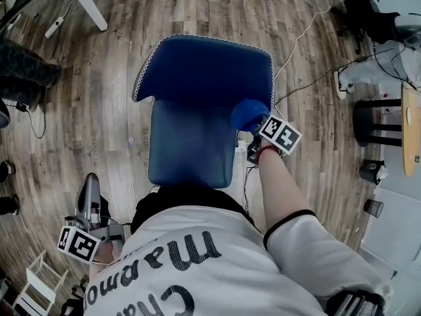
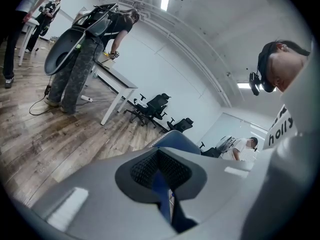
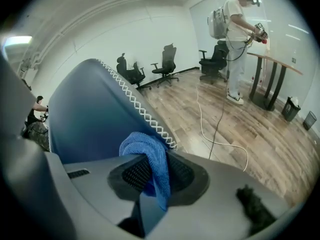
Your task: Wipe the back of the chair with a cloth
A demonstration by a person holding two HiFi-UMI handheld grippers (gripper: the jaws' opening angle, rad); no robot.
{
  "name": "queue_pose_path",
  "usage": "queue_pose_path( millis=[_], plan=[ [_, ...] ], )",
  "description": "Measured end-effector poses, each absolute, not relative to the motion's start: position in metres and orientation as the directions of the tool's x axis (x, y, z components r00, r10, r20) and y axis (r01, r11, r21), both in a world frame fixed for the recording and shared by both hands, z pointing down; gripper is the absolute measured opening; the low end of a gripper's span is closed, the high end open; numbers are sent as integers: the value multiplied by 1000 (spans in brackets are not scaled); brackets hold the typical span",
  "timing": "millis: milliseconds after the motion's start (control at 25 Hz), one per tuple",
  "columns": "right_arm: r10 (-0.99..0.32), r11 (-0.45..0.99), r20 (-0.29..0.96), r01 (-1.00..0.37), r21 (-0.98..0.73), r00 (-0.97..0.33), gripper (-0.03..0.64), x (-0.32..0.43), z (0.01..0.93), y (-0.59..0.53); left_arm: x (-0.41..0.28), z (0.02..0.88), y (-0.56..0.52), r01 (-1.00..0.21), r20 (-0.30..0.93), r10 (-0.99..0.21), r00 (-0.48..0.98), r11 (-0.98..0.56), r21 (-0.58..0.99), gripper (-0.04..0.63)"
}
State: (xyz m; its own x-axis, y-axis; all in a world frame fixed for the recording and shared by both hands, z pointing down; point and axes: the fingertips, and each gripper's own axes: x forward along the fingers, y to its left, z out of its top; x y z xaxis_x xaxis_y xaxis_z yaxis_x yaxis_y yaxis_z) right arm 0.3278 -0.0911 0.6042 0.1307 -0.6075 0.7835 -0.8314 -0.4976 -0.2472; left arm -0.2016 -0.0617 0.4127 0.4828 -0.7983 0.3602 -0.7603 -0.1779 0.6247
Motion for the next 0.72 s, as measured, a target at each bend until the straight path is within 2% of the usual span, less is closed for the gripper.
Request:
queue_pose_path(
  millis=[280,520,600,720],
  plan=[
    [-587,-536,790,-816,-218,174,84,326,602,-87,-208,414,-58,-761,361,-803,474,-168,626,8],
    [-527,-696,782,-697,-173,332,80,314,595,-68,-211,415,-54,-766,360,-817,450,-147,626,8],
    [-539,-669,800,-711,-217,264,80,287,603,-75,-214,415,-51,-769,364,-823,436,-131,625,8],
    [-582,-530,812,-777,-339,44,80,223,616,-106,-220,414,-44,-777,374,-831,411,-105,621,8]
  ],
)
